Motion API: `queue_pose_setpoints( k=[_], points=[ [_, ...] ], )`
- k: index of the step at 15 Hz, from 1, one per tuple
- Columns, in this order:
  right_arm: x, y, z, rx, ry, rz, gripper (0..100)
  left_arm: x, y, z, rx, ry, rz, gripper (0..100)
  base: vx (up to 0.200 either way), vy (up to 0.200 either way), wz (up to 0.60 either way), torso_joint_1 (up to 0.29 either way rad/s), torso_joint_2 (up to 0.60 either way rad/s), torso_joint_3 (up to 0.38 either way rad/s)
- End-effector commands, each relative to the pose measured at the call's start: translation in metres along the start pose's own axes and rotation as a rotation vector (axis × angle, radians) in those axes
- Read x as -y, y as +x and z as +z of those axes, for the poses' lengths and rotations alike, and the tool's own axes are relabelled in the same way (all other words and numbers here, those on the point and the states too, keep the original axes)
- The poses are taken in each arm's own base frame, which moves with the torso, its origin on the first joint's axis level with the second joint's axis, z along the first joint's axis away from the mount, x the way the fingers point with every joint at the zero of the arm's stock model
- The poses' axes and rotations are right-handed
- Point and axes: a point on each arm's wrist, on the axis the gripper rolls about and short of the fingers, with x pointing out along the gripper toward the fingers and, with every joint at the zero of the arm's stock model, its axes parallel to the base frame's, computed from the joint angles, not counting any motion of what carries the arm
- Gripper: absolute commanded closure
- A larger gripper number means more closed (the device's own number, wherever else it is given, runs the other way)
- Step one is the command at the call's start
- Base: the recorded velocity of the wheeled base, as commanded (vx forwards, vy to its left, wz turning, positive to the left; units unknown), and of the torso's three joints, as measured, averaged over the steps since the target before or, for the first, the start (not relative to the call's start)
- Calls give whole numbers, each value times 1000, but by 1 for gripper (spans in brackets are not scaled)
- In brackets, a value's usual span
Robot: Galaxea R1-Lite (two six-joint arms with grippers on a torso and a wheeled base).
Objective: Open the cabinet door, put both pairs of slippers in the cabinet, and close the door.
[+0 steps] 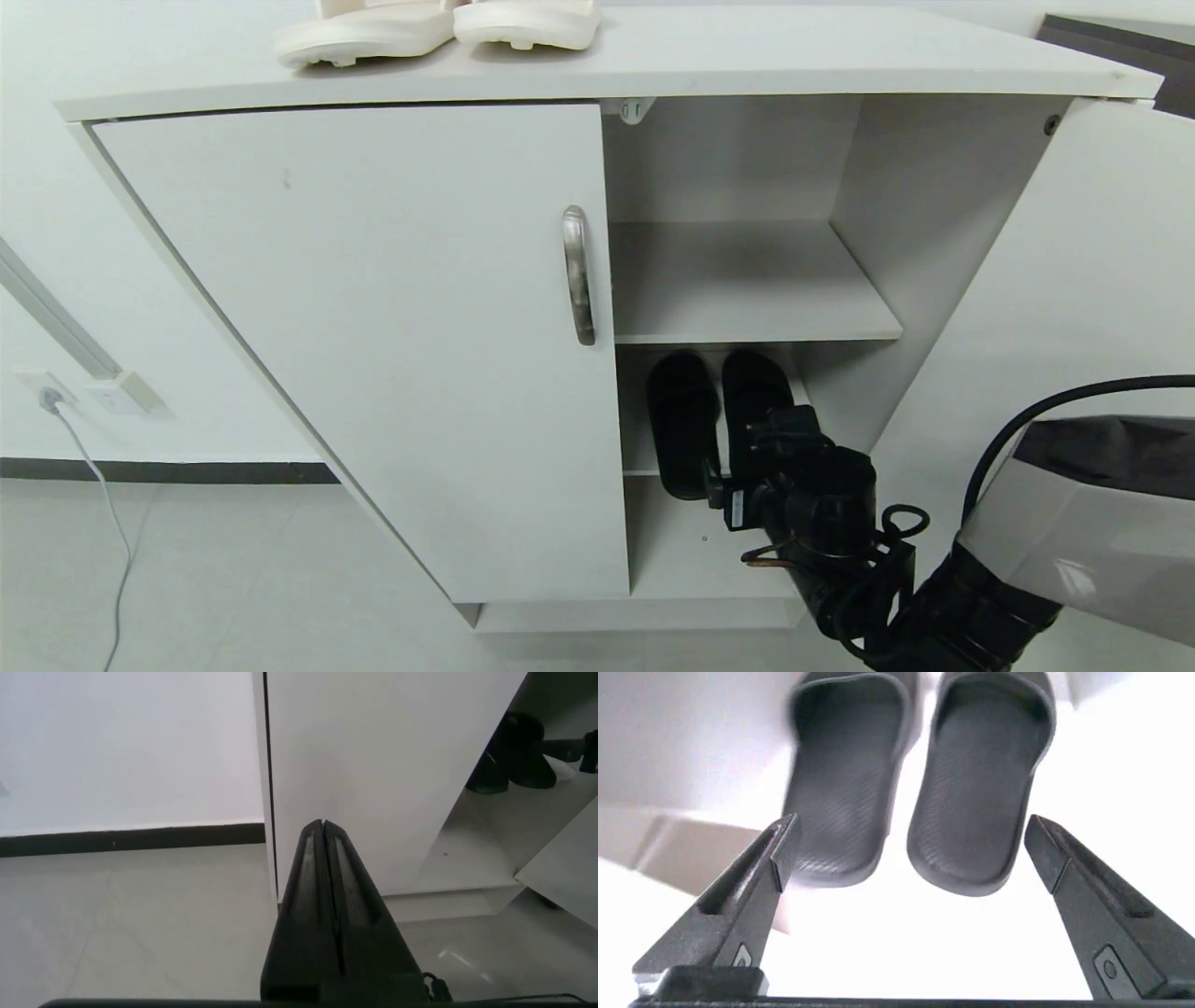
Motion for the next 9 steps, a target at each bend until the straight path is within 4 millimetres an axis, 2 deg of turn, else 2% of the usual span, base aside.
queue_pose_setpoints(
  k=[1, 4, 9],
  points=[
    [0, -8, 6, 8, 3, 11, 0, 0, 0, 0, -1, 0, -1, 100, 0, 0, 0, 0, 0, 0],
    [0, -9, 5, 8, 3, 13, 0, 0, 0, 0, -1, 0, 1, 100, 0, 0, 0, 0, 0, 0],
    [-2, -14, 2, 10, 8, 25, 0, 0, 0, 0, -1, 0, 1, 100, -200, 0, 0, 3, -1, 4]
  ],
)
